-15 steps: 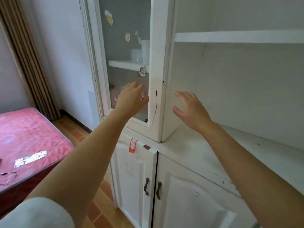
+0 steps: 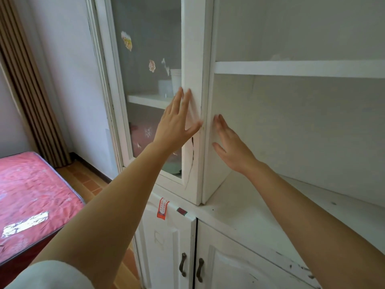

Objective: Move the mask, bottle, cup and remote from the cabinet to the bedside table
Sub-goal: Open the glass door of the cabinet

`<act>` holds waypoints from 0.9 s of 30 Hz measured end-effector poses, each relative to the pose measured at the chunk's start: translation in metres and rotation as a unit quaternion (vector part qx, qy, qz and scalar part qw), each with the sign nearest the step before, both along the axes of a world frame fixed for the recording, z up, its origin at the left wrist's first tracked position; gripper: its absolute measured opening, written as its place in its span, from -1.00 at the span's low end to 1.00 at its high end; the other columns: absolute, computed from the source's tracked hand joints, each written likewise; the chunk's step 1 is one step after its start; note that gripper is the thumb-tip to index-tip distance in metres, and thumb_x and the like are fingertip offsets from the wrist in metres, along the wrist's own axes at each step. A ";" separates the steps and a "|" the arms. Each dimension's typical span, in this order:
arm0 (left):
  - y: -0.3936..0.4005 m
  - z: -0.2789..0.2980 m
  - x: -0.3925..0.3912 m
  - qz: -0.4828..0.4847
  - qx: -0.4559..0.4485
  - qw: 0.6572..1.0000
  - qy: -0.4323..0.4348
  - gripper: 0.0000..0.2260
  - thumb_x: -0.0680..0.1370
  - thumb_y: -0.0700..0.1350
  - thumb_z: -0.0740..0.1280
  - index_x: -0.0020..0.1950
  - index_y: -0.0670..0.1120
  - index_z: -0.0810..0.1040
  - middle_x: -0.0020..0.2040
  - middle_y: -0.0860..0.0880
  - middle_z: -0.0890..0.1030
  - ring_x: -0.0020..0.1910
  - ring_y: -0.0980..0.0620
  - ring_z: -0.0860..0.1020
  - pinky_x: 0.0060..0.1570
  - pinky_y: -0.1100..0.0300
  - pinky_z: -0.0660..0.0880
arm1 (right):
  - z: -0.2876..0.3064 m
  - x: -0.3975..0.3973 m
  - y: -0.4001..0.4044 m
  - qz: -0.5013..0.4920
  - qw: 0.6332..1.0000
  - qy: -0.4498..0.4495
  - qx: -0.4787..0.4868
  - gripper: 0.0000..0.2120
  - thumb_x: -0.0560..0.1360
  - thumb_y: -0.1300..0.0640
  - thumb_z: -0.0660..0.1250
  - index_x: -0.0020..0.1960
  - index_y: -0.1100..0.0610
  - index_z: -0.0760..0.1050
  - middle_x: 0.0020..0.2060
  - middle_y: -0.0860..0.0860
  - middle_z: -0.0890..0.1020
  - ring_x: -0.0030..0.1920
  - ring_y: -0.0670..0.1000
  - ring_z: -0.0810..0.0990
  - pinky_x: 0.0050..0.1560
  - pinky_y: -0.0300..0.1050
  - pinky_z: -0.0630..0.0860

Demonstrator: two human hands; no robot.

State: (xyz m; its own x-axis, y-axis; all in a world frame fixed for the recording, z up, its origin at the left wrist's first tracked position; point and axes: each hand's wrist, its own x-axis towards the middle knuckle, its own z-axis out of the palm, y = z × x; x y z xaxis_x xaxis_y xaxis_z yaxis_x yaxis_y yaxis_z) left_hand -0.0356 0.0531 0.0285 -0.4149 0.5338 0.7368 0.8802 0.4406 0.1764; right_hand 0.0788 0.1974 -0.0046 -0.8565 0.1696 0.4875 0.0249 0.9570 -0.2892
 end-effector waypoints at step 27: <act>0.002 -0.004 0.013 -0.031 0.035 0.998 -0.040 -0.17 0.51 0.06 0.26 0.47 -0.11 -0.30 0.52 -0.09 -0.24 0.50 0.02 -0.17 0.48 0.06 -0.01 | -0.013 -0.012 -0.008 0.002 0.999 0.033 -0.029 -0.31 0.57 0.19 0.10 0.47 0.04 -0.33 0.50 -0.04 -0.25 0.51 -0.03 -0.15 0.44 -0.09 0.06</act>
State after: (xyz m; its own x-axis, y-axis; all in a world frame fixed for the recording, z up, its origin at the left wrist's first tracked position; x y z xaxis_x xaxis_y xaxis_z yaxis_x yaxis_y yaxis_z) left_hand -0.0231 0.0554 0.0245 -0.4414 0.5082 0.7395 0.8873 0.3701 0.2753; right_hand 0.0669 0.1897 -0.0179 -0.8237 0.1963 0.5320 0.0007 0.9386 -0.3451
